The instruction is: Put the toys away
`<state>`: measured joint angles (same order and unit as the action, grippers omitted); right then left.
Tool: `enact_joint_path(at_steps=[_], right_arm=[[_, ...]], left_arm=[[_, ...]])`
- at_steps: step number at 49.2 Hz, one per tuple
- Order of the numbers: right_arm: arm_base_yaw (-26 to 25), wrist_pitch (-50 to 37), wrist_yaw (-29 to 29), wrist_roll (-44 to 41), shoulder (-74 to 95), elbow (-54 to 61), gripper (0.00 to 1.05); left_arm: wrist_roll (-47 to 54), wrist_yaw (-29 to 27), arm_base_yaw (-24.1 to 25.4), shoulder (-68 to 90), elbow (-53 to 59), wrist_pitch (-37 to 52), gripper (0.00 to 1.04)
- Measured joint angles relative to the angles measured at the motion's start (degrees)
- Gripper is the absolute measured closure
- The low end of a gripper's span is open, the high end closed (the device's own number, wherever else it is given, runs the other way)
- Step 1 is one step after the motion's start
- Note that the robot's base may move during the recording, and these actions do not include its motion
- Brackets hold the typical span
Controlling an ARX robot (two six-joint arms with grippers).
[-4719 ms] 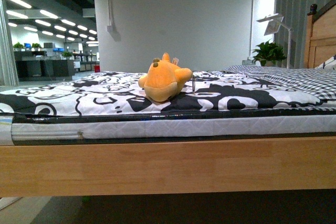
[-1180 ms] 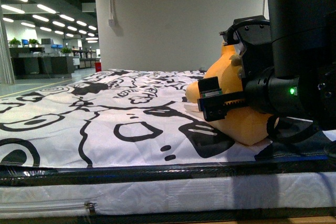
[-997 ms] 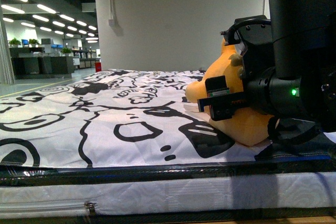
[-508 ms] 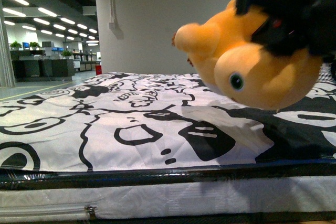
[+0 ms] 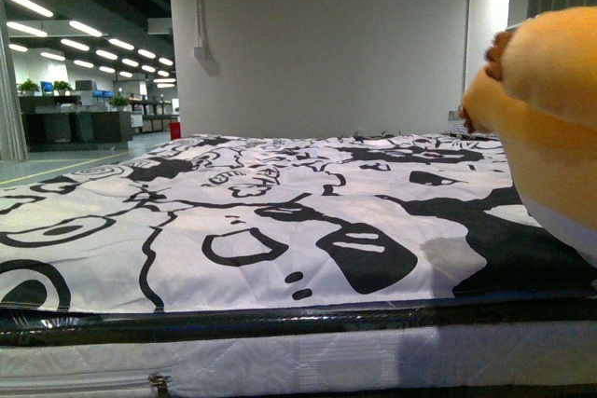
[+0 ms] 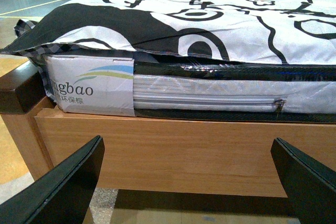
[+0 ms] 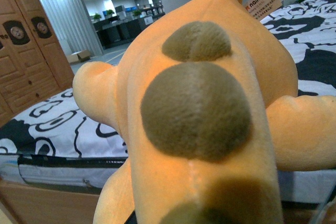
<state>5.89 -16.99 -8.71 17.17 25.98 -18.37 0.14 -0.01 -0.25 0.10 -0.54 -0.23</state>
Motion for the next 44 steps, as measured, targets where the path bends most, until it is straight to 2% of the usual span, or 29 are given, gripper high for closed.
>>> enact_joint_path(at_steps=[5, 9, 14, 18, 44], right_arm=[[-1.0, 3.2, -0.2, -0.8, -9.7, 5.2, 0.97], [-1.7, 2.6, 0.5, -2.6, -15.0, 8.6, 0.97], [-1.0, -0.7, 3.7, -6.2, -17.8, 12.7, 0.97], [0.0, 0.3, 5.7, -7.9, -19.5, 15.1, 0.97], [0.6, 0.6, 5.5, -9.3, -19.8, 16.0, 0.97]], left_arm=[[0.0, 0.0, 0.0, 0.0, 0.0, 0.0, 0.06], [0.0, 0.0, 0.0, 0.0, 0.0, 0.0, 0.06], [0.0, 0.0, 0.0, 0.0, 0.0, 0.0, 0.06], [0.0, 0.0, 0.0, 0.0, 0.0, 0.0, 0.06], [0.0, -0.4, 0.1, 0.0, 0.0, 0.0, 0.06]])
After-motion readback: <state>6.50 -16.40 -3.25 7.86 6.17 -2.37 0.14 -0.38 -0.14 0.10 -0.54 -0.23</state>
